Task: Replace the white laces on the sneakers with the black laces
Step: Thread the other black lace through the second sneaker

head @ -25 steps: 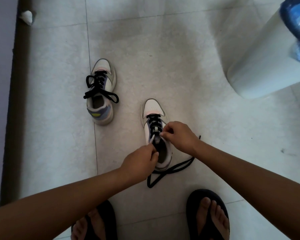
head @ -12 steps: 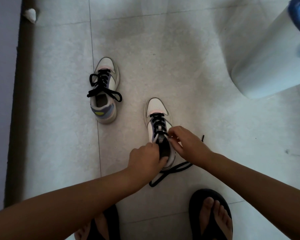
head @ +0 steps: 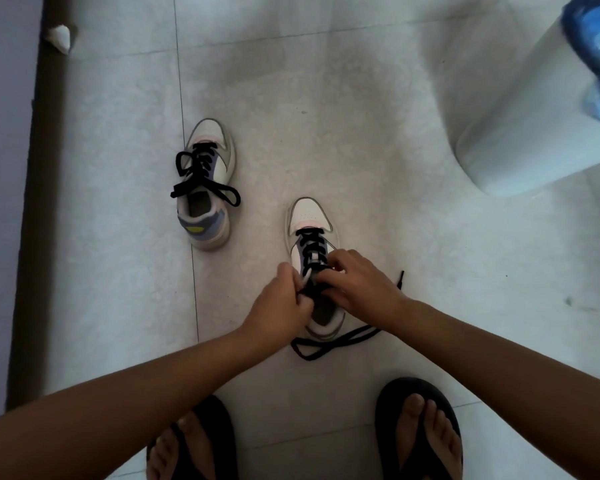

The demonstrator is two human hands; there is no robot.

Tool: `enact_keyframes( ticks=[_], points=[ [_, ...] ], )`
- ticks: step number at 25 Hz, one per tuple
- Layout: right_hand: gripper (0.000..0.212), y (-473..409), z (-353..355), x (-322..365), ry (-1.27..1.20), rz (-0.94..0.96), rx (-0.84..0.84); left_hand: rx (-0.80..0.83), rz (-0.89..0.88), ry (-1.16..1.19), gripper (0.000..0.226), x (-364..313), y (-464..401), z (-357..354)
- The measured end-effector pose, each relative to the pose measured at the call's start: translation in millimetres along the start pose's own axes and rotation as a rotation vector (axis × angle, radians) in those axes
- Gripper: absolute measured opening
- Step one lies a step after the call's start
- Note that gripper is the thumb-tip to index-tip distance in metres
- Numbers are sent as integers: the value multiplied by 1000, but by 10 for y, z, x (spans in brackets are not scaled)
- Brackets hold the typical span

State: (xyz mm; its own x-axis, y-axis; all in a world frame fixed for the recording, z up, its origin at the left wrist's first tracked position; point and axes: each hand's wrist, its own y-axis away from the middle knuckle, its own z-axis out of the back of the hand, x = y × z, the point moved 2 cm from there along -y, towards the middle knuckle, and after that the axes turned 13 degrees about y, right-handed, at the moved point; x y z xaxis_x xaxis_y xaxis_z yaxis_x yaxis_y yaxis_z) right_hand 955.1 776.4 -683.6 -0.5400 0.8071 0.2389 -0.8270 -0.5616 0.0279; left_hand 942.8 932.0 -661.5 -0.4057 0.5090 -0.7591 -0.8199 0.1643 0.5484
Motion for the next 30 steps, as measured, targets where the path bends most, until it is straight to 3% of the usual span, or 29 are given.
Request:
enact_keyframes(
  ticks=[2, 4, 6, 8, 12, 13, 15, 18, 20, 21, 23, 24, 25, 27, 28, 30],
  points=[
    [13, -46, -38, 11, -152, -90, -4, -7, 60, 174, 19, -71, -66, 153],
    [4, -85, -80, -7, -498, -388, 16, 93, 157, 258, 14, -159, -159, 328],
    [13, -115, -110, -56, -897, -769, 26, 248, 228, 170, 11, -223, -236, 512],
    [21, -128, -106, -128, -1194, -1021, -64, 318, 236, 49, 12, -267, -264, 668],
    [21, -170, -1, -213, -1523, -1072, -238, 468, 218, -18, 25, -452, -220, 944],
    [21, -187, 43, -225, -1477, -1017, -218, 540, 203, -18, 26, -541, -197, 1006],
    [21, -255, 150, -243, -1156, -814, -53, 595, 100, 7, 28, -757, -198, 1096],
    [23, -348, 236, -189, -602, -484, 318, 366, -59, 268, 33, -1037, -377, 1079],
    [25, -335, 212, -99, -326, -339, 454, 187, -44, 522, 34, -1118, -527, 1010],
    [22, -323, 210, -54, -292, -333, 455, 142, -23, 629, 34, -1140, -583, 976],
    [36, -326, 220, -48, -390, -450, 430, 78, 47, 820, 33, -1117, -696, 918],
    [42, -346, 233, -71, -506, -535, 426, 7, 60, 802, 31, -1071, -761, 915],
    [46, -376, 238, -97, -637, -610, 426, -85, 26, 620, 30, -1013, -810, 926],
    [53, -406, 249, -155, -823, -702, 443, -224, -170, 65, 33, -908, -790, 884],
    [56, -405, 256, -170, -868, -718, 465, -234, -296, -78, 30, -865, -743, 801],
    [57, -399, 258, -170, -916, -721, 496, -38, -447, -142, 24, -744, -623, 548]
  ],
)
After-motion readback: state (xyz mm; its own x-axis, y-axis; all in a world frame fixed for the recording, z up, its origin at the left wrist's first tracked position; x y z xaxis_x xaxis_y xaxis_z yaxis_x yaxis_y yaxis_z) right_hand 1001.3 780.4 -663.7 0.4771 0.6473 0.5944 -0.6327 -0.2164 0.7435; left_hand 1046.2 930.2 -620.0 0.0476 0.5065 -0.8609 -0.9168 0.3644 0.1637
